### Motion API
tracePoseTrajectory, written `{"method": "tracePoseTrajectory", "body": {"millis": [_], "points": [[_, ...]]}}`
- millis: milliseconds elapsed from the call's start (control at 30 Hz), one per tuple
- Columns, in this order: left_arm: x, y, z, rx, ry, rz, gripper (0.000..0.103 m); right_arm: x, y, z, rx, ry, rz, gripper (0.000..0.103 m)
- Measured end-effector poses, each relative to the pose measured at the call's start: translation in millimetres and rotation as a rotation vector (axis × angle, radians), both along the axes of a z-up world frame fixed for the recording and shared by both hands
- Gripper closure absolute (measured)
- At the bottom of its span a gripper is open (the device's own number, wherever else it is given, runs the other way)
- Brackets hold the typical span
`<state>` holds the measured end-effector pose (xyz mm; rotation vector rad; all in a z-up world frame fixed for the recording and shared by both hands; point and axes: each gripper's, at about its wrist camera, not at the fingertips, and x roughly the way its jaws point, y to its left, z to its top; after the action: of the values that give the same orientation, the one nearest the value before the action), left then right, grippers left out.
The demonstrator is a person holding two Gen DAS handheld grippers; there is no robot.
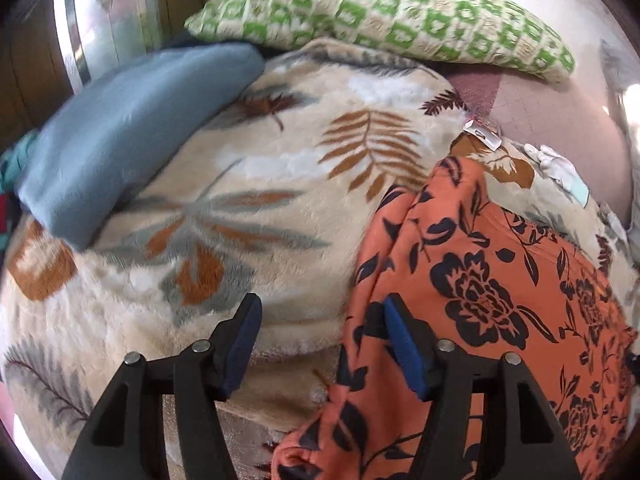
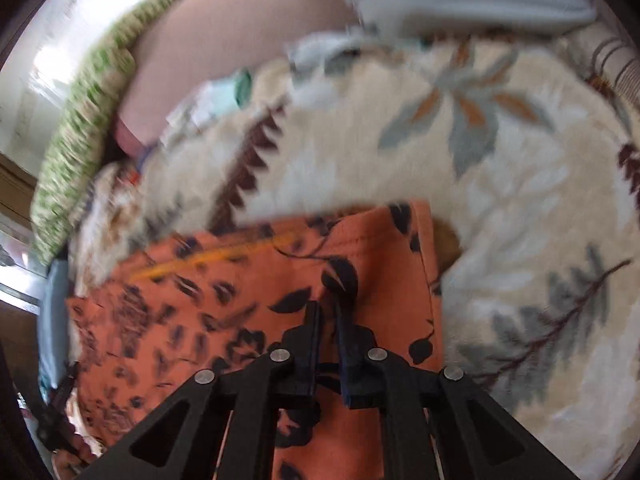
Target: Fold small clothes
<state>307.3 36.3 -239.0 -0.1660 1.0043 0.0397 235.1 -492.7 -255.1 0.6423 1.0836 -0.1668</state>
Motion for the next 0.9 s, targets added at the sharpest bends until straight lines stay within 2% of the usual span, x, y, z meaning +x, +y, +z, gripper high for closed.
{"method": "tracePoseTrajectory", "body": {"millis": [33,100,133,200,300,367,467,633,700,900], "points": [[-1.8,5.5,2.1,-0.037,0.002,0.016,0.038,-1.9,0.6,0.1,-0.006,-0.026,-0.014,0.093],[-7.9,15.9,12.5,-0.092,-0.014,0.042,0.038,-9.9,3.2,16.6,-0.006,-0.048,-0.037,0.091],[-10.8,19.9,17.5,-0.117,-0.019,0.037,0.038,-15.9,7.6,28.3,0.000,-0.090,-0.027,0.091],[-16.6,27.0,27.3,-0.159,-0.022,0.026,0.038,-30.8,24.1,50.4,0.010,-0.162,0.020,0.091],[-30.3,38.3,43.4,-0.184,-0.048,0.040,0.037,-52.7,55.1,73.8,0.034,-0.219,0.089,0.091],[-44.2,45.7,49.1,-0.208,-0.051,0.043,0.030,-68.8,84.1,81.7,0.047,-0.237,0.157,0.091],[-66.7,55.4,47.4,-0.243,-0.038,0.061,0.028,-94.2,123.0,83.6,0.077,-0.244,0.243,0.091],[-88.2,52.5,24.1,-0.301,0.064,0.050,0.027,-118.6,177.2,73.8,0.105,-0.222,0.353,0.091],[-94.0,50.0,16.5,-0.315,0.089,0.056,0.027,-120.5,187.7,68.9,0.119,-0.212,0.371,0.091],[-91.9,40.8,-4.8,-0.422,0.159,0.074,0.027,-118.5,198.8,64.8,0.093,-0.232,0.405,0.091]]}}
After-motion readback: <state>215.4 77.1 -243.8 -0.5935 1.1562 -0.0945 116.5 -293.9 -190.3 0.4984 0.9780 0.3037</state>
